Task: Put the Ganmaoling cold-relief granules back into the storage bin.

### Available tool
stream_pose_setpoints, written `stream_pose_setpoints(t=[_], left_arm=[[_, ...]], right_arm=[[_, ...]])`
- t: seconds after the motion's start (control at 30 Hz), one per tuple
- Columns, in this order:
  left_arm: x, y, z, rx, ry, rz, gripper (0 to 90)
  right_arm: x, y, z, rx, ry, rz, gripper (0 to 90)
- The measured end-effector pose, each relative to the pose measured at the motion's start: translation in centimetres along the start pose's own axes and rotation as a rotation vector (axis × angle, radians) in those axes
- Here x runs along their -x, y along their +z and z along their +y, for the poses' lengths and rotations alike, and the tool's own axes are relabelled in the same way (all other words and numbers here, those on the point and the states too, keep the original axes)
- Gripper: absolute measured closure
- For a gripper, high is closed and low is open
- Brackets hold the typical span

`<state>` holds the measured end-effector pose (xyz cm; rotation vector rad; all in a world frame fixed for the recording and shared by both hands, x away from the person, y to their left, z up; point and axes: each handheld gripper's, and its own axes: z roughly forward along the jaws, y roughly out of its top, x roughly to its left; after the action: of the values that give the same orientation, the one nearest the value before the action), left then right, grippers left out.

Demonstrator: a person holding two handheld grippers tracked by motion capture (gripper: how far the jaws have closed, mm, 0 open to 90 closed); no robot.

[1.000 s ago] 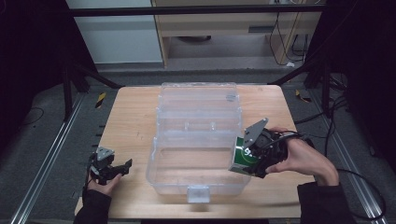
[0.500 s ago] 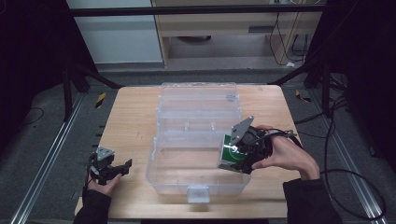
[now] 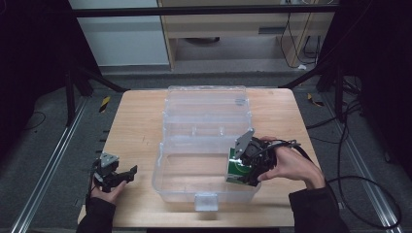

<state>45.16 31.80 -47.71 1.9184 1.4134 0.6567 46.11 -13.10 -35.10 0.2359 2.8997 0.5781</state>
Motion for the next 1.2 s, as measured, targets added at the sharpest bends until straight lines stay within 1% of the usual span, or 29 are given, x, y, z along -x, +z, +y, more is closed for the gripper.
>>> stream_pose_setpoints(t=[0.1,0.2,0.27,0.33,0.53,0.6,0.7,0.8,0.97,1.0,1.03,1.2], left_arm=[[0.0,0.0,0.0,0.003,-0.002,0.0,22.9],[0.0,0.0,0.0,0.001,0.0,0.0,22.9],[0.0,0.0,0.0,0.0,0.001,0.0,22.8],[0.0,0.0,0.0,0.0,0.001,0.0,22.9],[0.0,0.0,0.0,0.003,-0.002,-0.001,22.9],[0.0,0.0,0.0,0.002,-0.001,-0.001,22.9],[0.0,0.0,0.0,0.002,-0.001,-0.001,22.9],[-0.1,0.0,0.0,0.001,-0.001,-0.001,22.9],[-0.1,0.0,0.0,0.002,-0.002,-0.001,22.9],[-0.1,0.0,0.0,0.002,-0.002,-0.002,22.9],[-0.1,0.0,0.0,0.001,-0.002,-0.002,22.9],[-0.1,0.0,0.0,0.002,-0.001,-0.002,22.9]], right_arm=[[-0.2,0.4,-0.1,0.006,-0.006,0.014,16.0],[-0.2,0.9,-0.4,-0.004,-0.002,0.019,16.0],[-0.3,1.2,-0.6,0.0,0.007,0.024,16.0],[-0.5,1.4,-0.6,-0.009,-0.012,0.022,16.0],[-0.5,2.3,-0.4,-0.036,-0.027,0.025,15.9],[-0.5,2.6,-0.4,-0.04,-0.025,0.027,15.9],[-0.4,3.1,-0.8,-0.031,0.001,0.038,15.9],[-0.4,3.5,-1.0,-0.026,-0.007,0.04,15.7],[-0.4,4.3,-0.9,-0.053,-0.02,0.036,15.3],[-0.4,4.5,-0.9,-0.058,-0.026,0.03,15.3],[-0.4,4.7,-0.9,-0.067,-0.031,0.032,15.3],[-0.4,5.2,-0.8,-0.088,-0.03,0.043,15.0]])
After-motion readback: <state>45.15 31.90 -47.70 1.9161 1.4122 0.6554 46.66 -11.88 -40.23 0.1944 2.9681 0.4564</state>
